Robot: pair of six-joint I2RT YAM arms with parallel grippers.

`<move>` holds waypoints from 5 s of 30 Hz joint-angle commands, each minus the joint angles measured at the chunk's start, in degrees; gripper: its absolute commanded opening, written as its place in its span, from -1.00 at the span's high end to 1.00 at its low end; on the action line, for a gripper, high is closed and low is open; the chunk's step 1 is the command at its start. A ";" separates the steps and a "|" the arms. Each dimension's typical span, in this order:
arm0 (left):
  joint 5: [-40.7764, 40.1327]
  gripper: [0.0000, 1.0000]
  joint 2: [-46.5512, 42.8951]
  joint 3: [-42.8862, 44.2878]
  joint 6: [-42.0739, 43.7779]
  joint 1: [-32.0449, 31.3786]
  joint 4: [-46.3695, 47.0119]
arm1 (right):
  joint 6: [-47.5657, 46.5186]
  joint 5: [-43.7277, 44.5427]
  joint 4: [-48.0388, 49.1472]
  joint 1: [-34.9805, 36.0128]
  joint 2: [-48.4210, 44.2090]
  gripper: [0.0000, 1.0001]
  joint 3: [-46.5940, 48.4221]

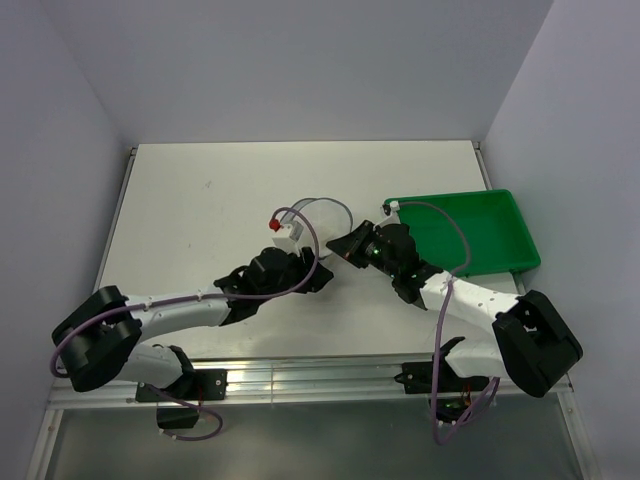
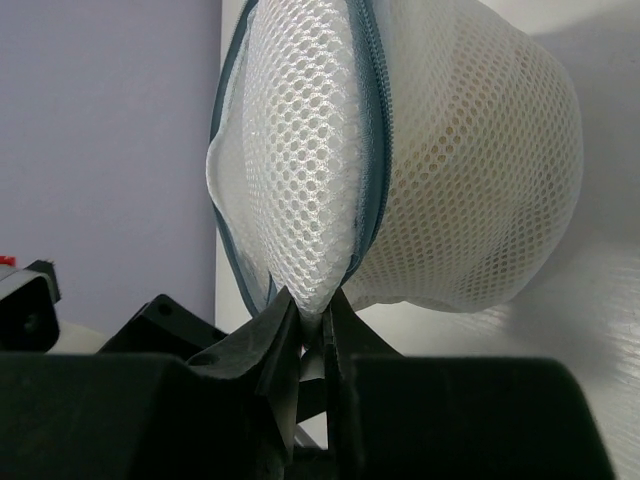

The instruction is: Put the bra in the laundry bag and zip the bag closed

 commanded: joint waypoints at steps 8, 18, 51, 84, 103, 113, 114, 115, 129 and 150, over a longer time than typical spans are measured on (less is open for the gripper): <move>-7.08 0.06 4.98 3.64 0.87 -0.30 6.73 | 0.11 -0.71 2.14 -0.21 0.13 0.81 2.16; -9.98 0.16 7.18 5.13 2.10 -0.56 10.16 | -0.50 -1.15 2.14 0.23 0.04 0.83 1.29; -18.78 1.00 -6.44 -3.91 6.49 -0.12 5.05 | -11.31 -3.96 -6.03 -1.43 0.65 1.00 6.38; -8.76 1.00 -11.09 -5.67 13.26 1.64 1.46 | -13.78 -7.12 -7.79 -2.93 1.71 1.00 8.58; -0.06 0.94 -11.28 -2.51 14.23 0.85 0.22 | -13.07 -7.65 -7.18 -3.11 1.79 1.00 9.63; -3.66 -0.10 -5.92 -1.02 8.95 -0.03 3.65 | -12.81 -7.83 -6.39 -2.49 2.06 1.00 8.85; -4.01 -0.08 -5.39 -0.41 8.69 -0.03 3.65 | -12.81 -8.00 -6.04 -2.49 1.97 1.00 8.67; -4.53 -0.07 -4.69 -0.23 8.52 -0.03 3.91 | -12.72 -8.09 -5.77 -2.49 1.88 1.00 8.50; -8.93 0.38 -4.24 -0.75 6.41 1.11 7.08 | -12.98 -8.35 -5.15 -1.61 2.59 1.00 8.14; -12.19 1.00 -14.79 -9.01 7.81 9.45 -0.48 | -22.47 -13.62 -12.01 -6.53 1.80 1.00 12.71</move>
